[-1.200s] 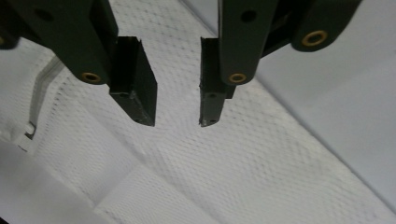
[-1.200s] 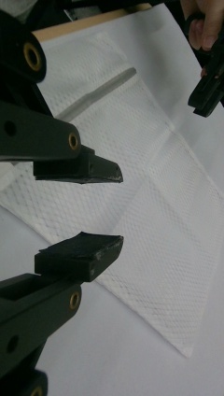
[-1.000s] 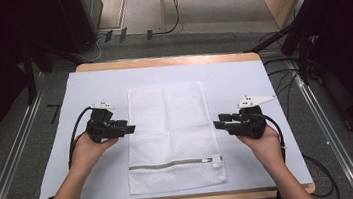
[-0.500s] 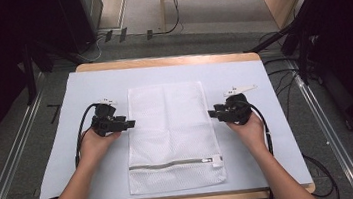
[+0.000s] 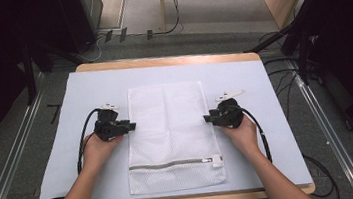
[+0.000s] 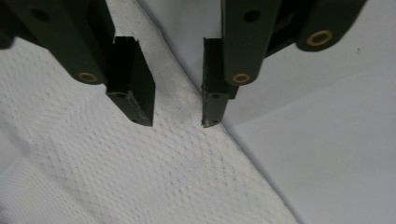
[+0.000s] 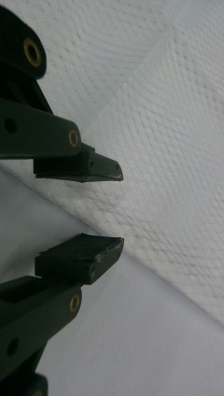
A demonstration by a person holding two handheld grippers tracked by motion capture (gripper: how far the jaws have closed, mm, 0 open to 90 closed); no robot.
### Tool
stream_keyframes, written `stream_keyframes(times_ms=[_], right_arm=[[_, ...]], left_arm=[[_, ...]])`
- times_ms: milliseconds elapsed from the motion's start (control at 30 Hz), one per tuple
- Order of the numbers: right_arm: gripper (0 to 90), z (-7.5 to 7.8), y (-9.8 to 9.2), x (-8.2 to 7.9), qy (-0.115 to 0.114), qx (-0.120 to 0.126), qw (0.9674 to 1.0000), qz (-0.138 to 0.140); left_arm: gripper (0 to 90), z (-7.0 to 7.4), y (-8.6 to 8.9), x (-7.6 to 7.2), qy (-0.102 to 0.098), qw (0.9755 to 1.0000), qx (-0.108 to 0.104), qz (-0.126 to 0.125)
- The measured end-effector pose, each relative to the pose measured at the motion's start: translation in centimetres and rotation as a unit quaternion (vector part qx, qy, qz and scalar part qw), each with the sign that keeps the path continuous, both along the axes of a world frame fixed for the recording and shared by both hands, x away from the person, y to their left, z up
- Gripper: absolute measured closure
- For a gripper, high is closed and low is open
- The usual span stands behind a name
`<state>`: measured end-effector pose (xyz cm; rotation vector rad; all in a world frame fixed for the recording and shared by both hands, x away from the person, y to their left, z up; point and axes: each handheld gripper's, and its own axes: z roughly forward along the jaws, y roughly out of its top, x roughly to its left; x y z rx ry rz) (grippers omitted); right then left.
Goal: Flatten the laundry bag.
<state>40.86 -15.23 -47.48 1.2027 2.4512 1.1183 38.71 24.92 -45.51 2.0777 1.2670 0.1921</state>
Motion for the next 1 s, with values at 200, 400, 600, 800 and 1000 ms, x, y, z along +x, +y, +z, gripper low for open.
stream_keyframes(times_ms=[200,400,600,800,1000], right_arm=[[84.7,0.1,0.6,-0.1,-0.007,-0.018,0.9998,-0.001],[88.5,0.4,0.5,0.4,0.012,-0.016,0.9998,-0.006],[88.4,0.5,0.4,1.8,0.016,-0.008,0.9995,-0.026],[88.4,0.8,0.9,3.5,0.008,-0.001,0.9992,-0.040],[88.2,0.8,1.4,4.8,0.007,0.015,0.9985,-0.052]], left_arm=[[88.1,-0.1,-0.4,0.2,0.013,0.9999,-0.002,-0.011],[90.0,0.4,-0.3,1.3,0.025,0.9995,0.002,-0.016],[90.0,0.8,-0.1,3.0,0.019,0.9998,-0.005,-0.007],[90.0,1.0,0.2,4.7,0.013,0.9998,-0.015,0.003],[90.0,0.6,0.8,6.2,0.004,0.9993,-0.032,0.016]])
